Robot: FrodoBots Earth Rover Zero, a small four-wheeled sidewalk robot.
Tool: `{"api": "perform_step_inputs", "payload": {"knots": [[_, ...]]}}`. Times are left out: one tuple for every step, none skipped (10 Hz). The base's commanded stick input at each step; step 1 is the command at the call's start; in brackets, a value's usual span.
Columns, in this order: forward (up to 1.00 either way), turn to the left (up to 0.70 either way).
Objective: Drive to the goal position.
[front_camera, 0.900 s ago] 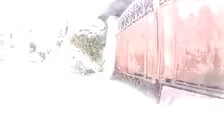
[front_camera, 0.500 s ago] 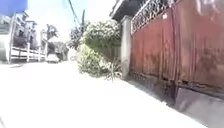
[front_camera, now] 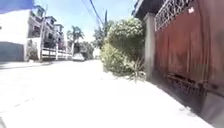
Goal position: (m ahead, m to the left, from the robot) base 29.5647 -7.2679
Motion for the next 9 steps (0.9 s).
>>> {"api": "perform_step_inputs", "payload": {"knots": [[0.00, 0.13], [0.00, 0.13], [0.00, 0.13], [0.00, 0.13], [0.00, 0.14], [0.00, 0.13], [0.00, 0.12], [0.00, 0.12], [0.00, 0.13]]}}
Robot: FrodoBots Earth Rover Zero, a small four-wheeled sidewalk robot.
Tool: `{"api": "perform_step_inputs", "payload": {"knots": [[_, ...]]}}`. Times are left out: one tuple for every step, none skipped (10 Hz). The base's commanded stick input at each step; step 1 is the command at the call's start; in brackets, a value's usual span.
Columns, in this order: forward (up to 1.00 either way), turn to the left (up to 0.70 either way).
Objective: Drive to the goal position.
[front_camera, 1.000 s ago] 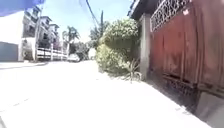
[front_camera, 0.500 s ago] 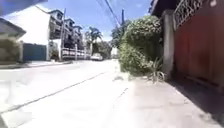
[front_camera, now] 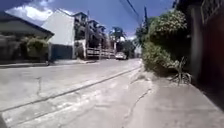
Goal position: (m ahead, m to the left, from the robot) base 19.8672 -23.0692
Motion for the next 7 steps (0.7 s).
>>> {"api": "perform_step_inputs", "payload": {"knots": [[0.00, 0.13], [0.00, 0.13], [0.00, 0.12], [0.00, 0.12], [0.00, 0.13], [0.00, 0.13], [0.00, 0.13]]}}
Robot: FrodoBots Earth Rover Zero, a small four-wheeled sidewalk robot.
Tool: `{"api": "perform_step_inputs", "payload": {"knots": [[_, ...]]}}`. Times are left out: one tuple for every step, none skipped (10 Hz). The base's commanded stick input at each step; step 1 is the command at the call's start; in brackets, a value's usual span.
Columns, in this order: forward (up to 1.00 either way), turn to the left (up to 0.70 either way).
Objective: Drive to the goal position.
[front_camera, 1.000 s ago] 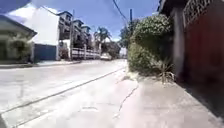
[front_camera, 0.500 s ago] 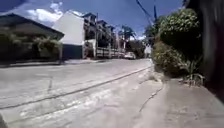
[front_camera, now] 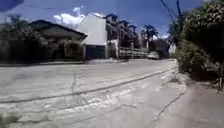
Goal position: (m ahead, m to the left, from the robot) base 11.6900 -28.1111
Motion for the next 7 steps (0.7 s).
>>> {"api": "perform_step_inputs", "payload": {"knots": [[0.00, 0.14], [0.00, 0.15], [0.00, 0.05], [0.00, 0.17], [0.00, 0.09], [0.00, 0.00], [0.00, -0.18]]}}
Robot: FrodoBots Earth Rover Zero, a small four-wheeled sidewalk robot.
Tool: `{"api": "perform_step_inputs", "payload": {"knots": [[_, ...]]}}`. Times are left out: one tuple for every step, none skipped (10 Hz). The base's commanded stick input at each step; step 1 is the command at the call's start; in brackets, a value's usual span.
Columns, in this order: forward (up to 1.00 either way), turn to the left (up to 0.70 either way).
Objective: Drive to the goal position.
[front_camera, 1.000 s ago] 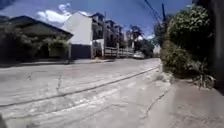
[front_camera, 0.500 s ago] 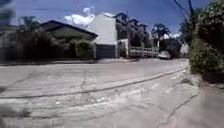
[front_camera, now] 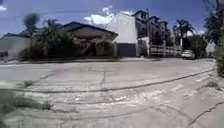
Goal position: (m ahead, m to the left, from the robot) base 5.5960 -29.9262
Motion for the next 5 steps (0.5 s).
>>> {"api": "perform_step_inputs", "payload": {"knots": [[0.00, -0.70], [0.00, -0.70], [0.00, -0.70], [0.00, -0.70], [0.00, -0.70]]}}
